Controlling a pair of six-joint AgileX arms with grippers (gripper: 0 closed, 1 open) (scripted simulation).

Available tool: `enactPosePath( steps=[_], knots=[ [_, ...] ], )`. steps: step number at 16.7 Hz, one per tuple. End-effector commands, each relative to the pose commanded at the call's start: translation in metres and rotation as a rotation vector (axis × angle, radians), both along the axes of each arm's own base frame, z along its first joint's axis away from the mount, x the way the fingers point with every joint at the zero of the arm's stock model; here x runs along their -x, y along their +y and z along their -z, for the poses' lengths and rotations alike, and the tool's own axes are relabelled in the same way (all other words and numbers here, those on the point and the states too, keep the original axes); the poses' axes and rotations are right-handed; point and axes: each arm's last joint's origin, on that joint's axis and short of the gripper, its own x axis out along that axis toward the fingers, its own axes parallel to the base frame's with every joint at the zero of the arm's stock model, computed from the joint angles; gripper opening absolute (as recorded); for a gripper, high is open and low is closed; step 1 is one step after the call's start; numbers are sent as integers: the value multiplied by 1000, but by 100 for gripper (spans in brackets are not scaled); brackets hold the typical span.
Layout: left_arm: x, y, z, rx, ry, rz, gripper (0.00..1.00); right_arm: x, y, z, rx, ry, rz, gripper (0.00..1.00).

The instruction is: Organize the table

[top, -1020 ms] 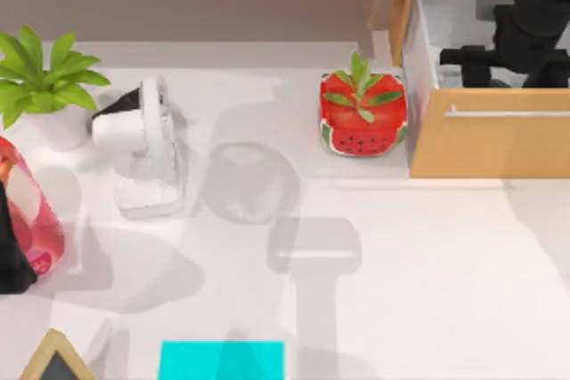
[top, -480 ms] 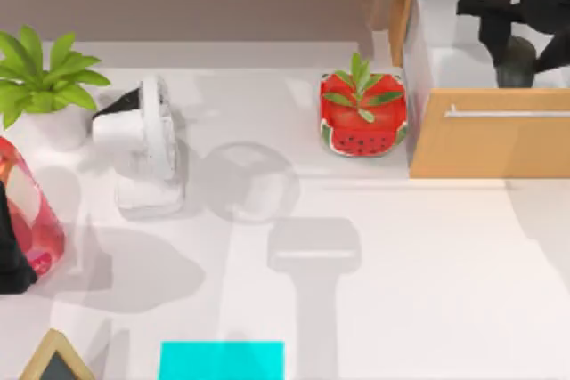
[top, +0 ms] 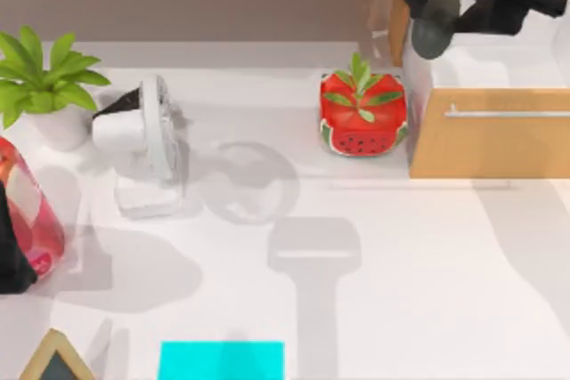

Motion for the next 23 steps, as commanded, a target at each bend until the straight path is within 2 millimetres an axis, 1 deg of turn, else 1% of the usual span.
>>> enactPosePath(
  steps=[3, 5, 8, 11, 14, 15, 17, 19, 20, 23],
  knots=[
    [0, 0, 0, 0, 0, 0, 100, 33, 57, 1, -56, 13, -35, 0],
    [0, 0, 0, 0, 0, 0, 100, 61, 97, 12, -71, 50, -65, 0],
    [0, 0, 0, 0, 0, 0, 100, 110, 151, 39, -52, 125, -108, 0],
    [0, 0, 0, 0, 0, 0, 100, 164, 192, 71, 10, 198, -148, 0],
    [0, 0, 0, 0, 0, 0, 100, 214, 217, 103, 95, 251, -182, 0],
    [0, 0, 0, 0, 0, 0, 100, 229, 222, 112, 123, 263, -192, 0],
    [0, 0, 0, 0, 0, 0, 100, 252, 229, 127, 172, 278, -209, 0],
    [0, 0, 0, 0, 0, 0, 100, 267, 232, 136, 204, 285, -221, 0],
    [0, 0, 0, 0, 0, 0, 100, 270, 232, 137, 211, 285, -225, 0],
    [0, 0, 0, 0, 0, 0, 100, 271, 233, 138, 212, 285, -225, 0]
  ],
)
